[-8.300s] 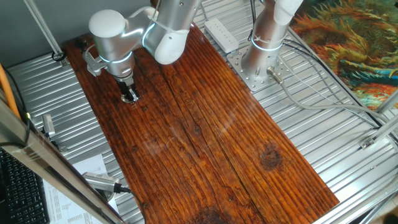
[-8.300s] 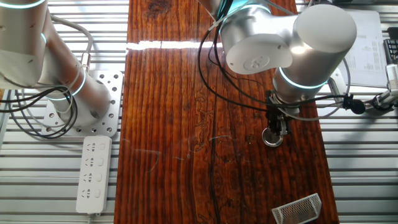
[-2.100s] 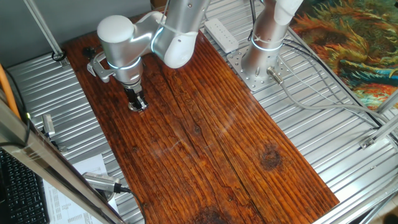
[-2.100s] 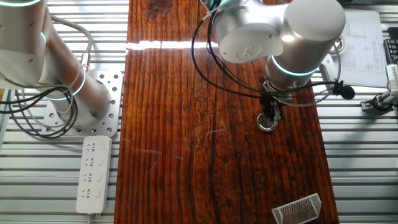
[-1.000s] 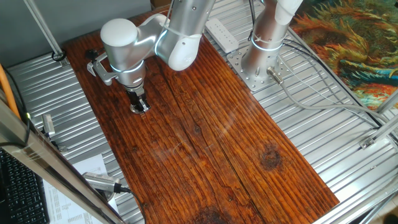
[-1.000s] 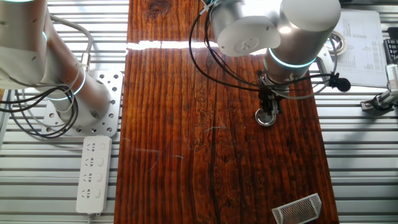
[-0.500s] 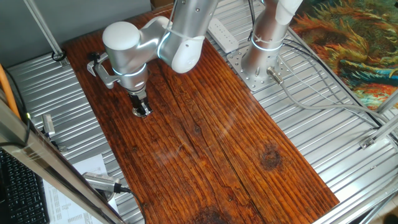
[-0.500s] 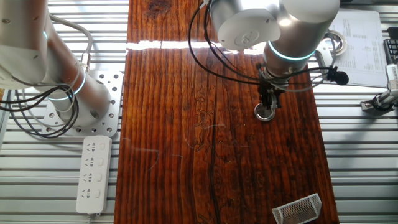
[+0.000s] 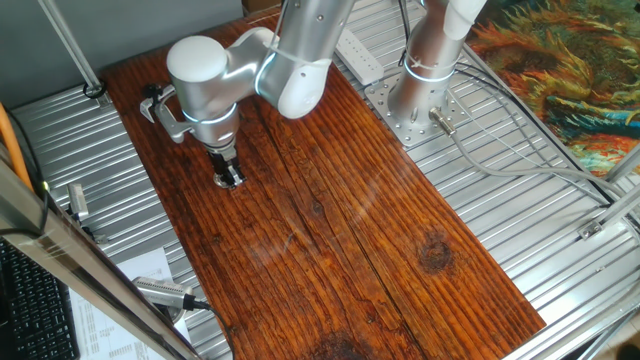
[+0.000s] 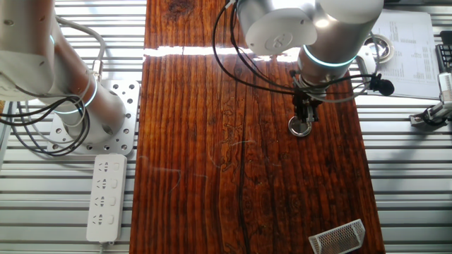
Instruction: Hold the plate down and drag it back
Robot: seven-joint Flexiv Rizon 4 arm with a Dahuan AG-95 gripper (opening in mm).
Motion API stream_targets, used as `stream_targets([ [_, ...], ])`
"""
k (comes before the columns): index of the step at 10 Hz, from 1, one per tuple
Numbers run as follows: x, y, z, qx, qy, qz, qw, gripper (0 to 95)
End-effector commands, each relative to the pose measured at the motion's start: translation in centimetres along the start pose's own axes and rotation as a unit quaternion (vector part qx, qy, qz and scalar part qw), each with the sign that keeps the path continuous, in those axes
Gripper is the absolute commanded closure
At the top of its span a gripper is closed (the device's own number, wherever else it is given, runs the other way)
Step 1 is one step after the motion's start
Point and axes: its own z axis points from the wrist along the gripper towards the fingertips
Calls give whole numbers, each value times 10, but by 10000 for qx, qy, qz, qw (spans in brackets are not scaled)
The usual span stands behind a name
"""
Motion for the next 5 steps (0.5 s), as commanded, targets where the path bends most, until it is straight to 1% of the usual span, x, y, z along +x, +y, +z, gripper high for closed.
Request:
stream_targets([
  [1,0,-1,0,16,7,-184,9998,950],
  [3,0,-1,0,-5,53,-289,9996,950],
  [5,0,-1,0,7,59,-309,9995,950],
])
